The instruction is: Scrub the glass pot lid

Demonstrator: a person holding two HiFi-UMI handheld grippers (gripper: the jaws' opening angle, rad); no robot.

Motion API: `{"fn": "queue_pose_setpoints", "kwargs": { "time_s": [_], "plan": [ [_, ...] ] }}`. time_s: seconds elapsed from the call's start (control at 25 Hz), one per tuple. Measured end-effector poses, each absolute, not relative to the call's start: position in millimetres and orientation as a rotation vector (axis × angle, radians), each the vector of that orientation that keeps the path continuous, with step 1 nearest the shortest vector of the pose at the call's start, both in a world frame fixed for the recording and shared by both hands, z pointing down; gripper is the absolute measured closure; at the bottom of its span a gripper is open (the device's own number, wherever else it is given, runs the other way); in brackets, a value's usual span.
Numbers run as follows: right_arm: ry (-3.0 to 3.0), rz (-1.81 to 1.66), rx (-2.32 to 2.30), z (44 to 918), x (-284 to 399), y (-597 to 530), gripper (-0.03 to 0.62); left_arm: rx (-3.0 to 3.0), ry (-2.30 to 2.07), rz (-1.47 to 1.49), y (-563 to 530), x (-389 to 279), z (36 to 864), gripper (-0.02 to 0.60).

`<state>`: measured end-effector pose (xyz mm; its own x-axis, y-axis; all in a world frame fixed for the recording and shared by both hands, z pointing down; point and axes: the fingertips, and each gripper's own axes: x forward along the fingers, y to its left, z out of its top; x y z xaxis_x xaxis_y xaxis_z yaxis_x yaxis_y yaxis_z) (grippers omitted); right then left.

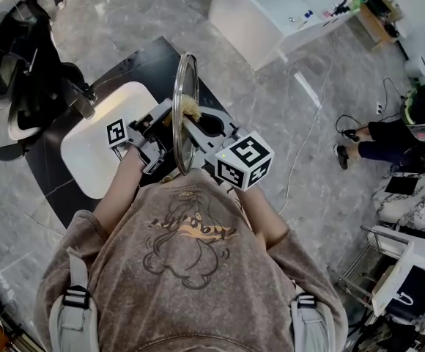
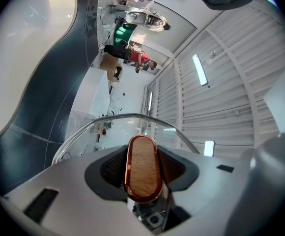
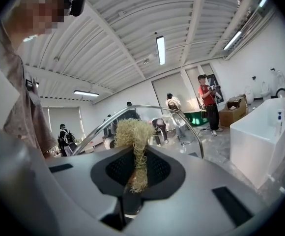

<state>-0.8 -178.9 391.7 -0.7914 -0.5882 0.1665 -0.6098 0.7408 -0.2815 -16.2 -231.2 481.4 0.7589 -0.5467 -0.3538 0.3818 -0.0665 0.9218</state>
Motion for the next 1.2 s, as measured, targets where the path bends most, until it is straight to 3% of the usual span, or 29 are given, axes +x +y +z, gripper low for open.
{"fn": "queue_pose_setpoints", "kwargs": {
  "time_s": [0.6, 1.2],
  "plan": [
    [-2.798, 0.421, 1.139, 394, 28, -239, 0.546, 1.462, -0.091, -0.722, -208, 1, 475, 0.402],
    [-2.571, 0.538, 1.162, 490, 43, -259, 0.546, 1.453, -0.069, -0.763, -203, -4, 467, 0.402]
  ]
}}
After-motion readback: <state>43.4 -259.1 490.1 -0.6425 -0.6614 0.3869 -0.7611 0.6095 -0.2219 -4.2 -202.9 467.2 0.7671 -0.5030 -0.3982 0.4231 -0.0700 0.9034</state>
